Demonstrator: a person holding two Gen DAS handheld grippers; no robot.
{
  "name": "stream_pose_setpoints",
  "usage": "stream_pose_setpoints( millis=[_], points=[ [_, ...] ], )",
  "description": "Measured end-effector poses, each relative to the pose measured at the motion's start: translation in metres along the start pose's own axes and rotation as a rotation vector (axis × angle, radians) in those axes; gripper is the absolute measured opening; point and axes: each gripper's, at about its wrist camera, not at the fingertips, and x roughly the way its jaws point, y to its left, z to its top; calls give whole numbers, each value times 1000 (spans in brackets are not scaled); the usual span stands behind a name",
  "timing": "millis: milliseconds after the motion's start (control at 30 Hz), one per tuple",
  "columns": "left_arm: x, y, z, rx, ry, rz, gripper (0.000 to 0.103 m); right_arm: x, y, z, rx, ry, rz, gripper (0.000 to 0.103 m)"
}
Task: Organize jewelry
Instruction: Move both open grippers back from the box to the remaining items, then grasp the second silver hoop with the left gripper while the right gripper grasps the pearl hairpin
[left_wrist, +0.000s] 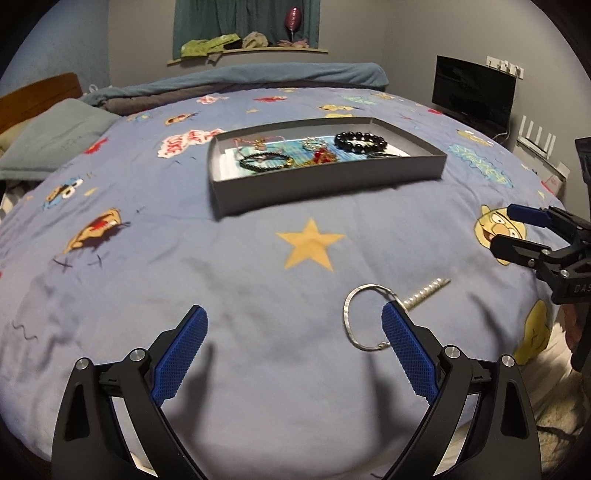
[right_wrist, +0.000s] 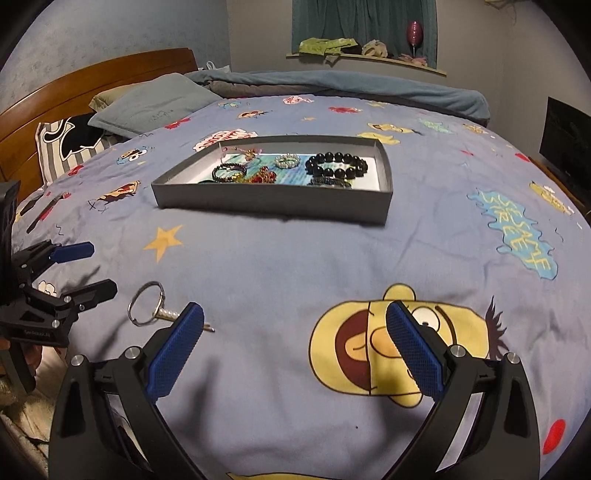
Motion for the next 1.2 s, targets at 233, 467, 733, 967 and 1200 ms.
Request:
stream_pose_setpoints(
  millis=[233, 467, 733, 967, 1200],
  points=[
    [2, -27, -6, 64, -6, -69, 93, 0, -7, -2, 13, -4, -4, 98],
    [20, -38, -9, 74, 40, -113, 71, 2, -10, -6, 19, 2, 2, 98],
    [25, -33, -12, 51, 40, -138, 48, 6, 4, -8, -15, 10, 47, 98],
    [19, -30, -10, 62, 20, -133, 48, 11, 22, -9, -69, 20, 90, 97],
    [14, -8, -4, 41, 4, -66, 48, 20, 48, -7, -134, 39, 158, 80]
  ],
)
